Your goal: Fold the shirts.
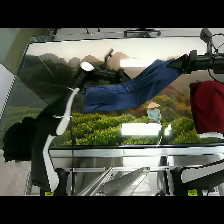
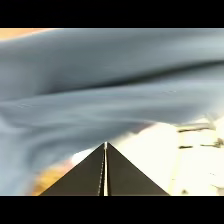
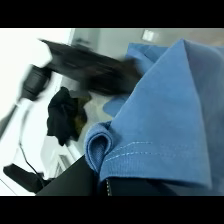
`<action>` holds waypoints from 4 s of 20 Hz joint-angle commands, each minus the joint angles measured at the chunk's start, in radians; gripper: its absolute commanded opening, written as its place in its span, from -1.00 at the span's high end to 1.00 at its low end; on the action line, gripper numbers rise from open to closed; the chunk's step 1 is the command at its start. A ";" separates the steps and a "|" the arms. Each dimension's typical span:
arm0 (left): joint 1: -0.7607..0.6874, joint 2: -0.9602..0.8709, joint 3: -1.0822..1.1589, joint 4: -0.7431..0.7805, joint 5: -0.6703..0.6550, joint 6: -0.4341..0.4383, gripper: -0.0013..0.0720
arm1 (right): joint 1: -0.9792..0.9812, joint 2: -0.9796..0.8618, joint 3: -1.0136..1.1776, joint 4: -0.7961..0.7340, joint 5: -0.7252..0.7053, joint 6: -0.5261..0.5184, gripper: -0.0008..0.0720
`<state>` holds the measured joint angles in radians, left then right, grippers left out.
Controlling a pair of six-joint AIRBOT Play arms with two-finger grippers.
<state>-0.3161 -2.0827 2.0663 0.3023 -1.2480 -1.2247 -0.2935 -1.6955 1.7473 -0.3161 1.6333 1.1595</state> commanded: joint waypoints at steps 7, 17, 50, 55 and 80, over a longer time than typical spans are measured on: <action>0.577 0.558 -0.100 -0.503 -0.396 0.170 0.89 | 0.611 -0.101 0.001 0.003 -0.685 -0.074 0.93; 0.632 0.602 -0.180 -0.505 -0.506 0.170 0.89 | 0.867 -0.334 0.002 0.089 -0.905 -0.117 -0.60; 0.501 0.602 -0.368 -0.506 -0.449 0.300 0.89 | 0.397 -0.293 0.047 -0.019 -0.566 0.060 0.94; 0.501 0.602 -0.368 -0.505 -0.452 0.280 0.89 | 0.142 0.018 0.050 -0.156 -0.658 0.341 0.94; 0.363 0.602 -0.368 -0.505 -0.442 0.270 0.90 | -0.541 0.712 -0.736 -1.128 -0.371 0.668 -0.97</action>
<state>0.0597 -1.4807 1.6985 -0.2028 -1.6936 -0.9558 -0.8318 -0.9913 0.9092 -1.4403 1.1927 1.9438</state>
